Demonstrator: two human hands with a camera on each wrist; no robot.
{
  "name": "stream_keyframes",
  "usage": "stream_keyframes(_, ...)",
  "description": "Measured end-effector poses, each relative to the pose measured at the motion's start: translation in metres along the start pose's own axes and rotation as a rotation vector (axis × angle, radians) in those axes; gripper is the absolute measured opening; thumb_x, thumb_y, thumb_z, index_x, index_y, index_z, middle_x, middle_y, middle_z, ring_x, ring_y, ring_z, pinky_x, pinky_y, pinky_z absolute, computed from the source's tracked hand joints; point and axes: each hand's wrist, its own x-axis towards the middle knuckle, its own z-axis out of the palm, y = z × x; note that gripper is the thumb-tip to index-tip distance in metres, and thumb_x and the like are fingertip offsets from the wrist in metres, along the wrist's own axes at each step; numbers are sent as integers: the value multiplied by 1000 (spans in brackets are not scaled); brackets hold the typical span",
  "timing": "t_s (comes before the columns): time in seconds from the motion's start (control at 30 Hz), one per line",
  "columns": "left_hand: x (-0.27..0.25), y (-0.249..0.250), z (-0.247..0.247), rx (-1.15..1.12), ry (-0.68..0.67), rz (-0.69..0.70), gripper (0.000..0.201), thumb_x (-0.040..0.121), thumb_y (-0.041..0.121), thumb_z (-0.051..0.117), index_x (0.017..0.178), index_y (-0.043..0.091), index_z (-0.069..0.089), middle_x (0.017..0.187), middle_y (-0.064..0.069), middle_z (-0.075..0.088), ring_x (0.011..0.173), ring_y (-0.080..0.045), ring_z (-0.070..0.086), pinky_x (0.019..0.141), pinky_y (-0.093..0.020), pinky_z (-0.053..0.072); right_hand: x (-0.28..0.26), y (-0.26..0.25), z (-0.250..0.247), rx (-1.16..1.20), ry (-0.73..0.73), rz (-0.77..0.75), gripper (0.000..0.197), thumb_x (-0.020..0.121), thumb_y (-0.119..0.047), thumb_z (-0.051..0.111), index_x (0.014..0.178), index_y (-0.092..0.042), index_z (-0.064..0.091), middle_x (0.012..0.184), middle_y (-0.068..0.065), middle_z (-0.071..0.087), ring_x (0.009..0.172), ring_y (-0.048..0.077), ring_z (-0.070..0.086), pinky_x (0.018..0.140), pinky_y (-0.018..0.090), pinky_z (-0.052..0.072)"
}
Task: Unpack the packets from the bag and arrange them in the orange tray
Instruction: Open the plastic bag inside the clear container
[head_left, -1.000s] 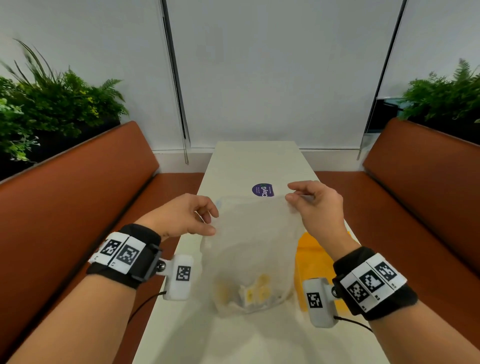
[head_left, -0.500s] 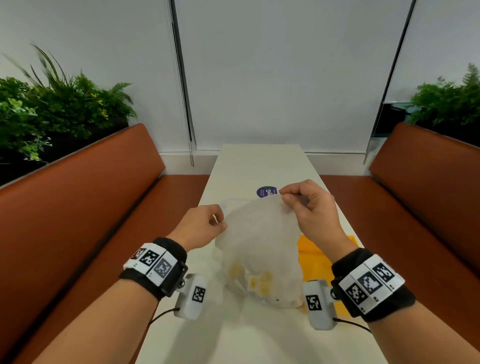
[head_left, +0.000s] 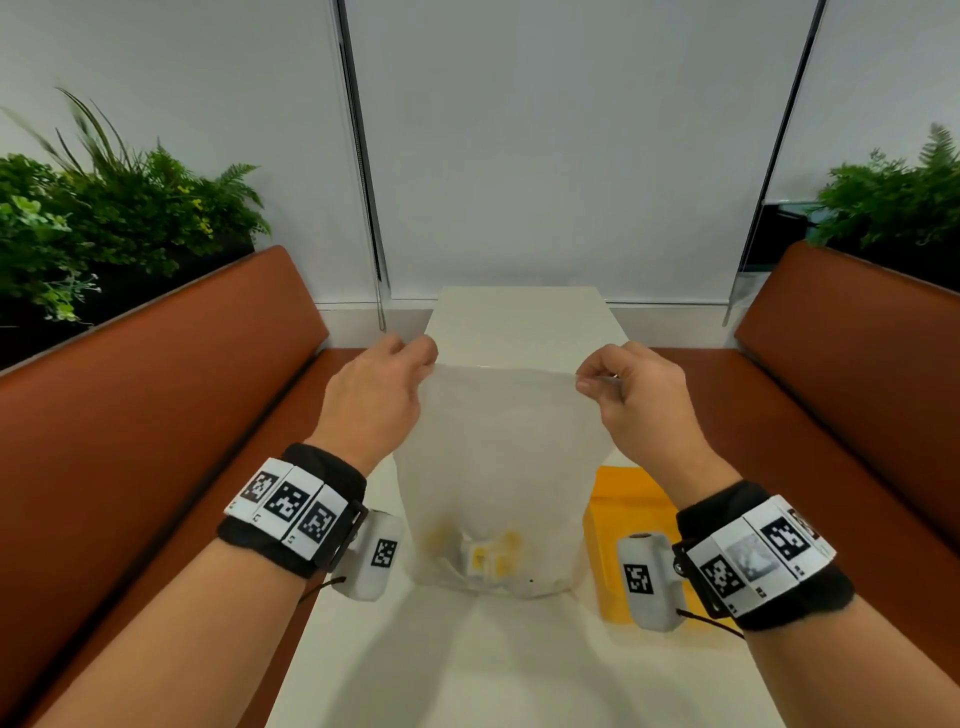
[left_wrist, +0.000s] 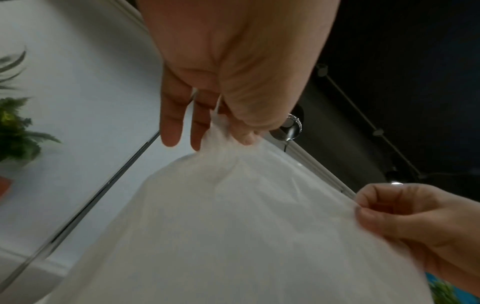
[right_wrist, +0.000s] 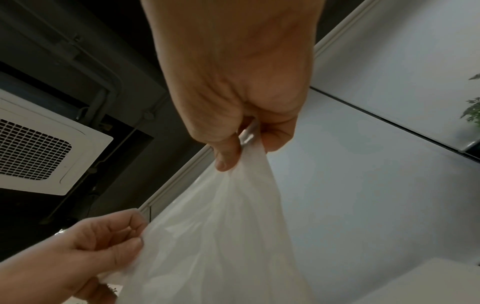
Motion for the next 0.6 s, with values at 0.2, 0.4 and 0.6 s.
stream_keyframes(0.2,-1,-5,-15,-215,-49,-87,8,94,21,58,98,15,60,80,1,60,69,-15,54,63,-24,44,3,5,-2,-159,-57,46,7,85,-6,64,84,-11,68,76,7,62,69,25,55,62,32,46)
stream_keyframes(0.4,-16,-5,-7,-508,-62,-348,31,92,11,60,119,24,55,89,9,60,86,-3,57,77,-17,46,1,-15,11,-488,-33,-5,13,76,-17,72,89,-17,69,85,4,64,83,33,58,70,37,34)
stream_keyframes(0.6,-16,0,-3,-674,37,-396,15,88,8,65,98,18,59,84,4,69,81,-2,64,72,-16,47,6,-73,51,-376,-62,-363,24,75,-30,72,96,-19,69,90,-2,67,90,26,60,83,44,37)
